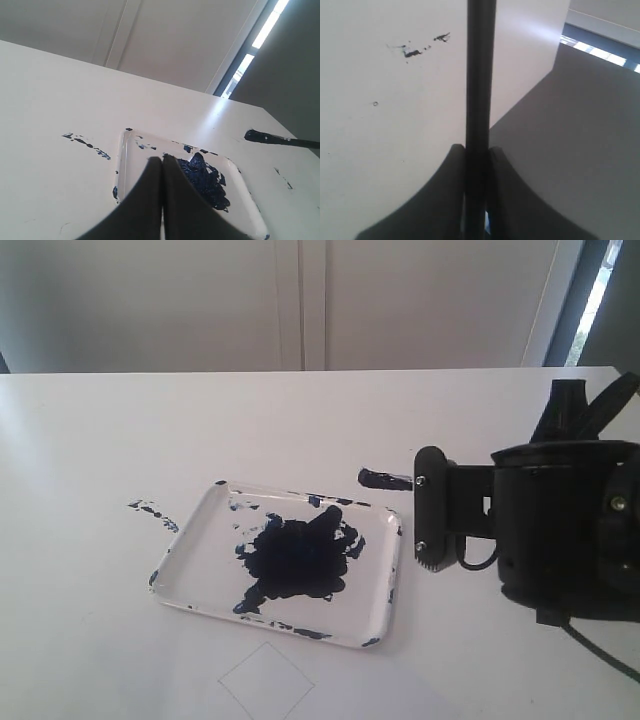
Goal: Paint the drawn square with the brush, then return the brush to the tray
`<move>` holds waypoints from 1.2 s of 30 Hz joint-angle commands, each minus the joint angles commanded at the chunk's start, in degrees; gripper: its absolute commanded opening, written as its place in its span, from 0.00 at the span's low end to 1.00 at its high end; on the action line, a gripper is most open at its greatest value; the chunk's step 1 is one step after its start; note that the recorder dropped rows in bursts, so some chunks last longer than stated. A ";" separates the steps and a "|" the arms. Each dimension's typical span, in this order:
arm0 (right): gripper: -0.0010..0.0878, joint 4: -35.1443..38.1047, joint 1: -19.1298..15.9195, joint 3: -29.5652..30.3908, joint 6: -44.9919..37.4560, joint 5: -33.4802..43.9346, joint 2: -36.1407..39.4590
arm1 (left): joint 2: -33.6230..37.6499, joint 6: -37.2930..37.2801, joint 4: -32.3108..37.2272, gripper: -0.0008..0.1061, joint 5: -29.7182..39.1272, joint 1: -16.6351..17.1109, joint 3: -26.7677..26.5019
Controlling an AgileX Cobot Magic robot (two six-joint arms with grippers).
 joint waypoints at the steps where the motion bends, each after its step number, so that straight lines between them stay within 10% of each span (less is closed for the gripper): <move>1: 0.01 0.19 0.30 0.00 0.00 0.00 0.12 | 0.00 0.00 0.00 0.01 0.00 0.00 0.00; 36: 0.01 -0.50 3.32 -9.18 3.01 -5.31 23.97 | 0.00 0.00 0.00 0.01 0.00 0.00 0.00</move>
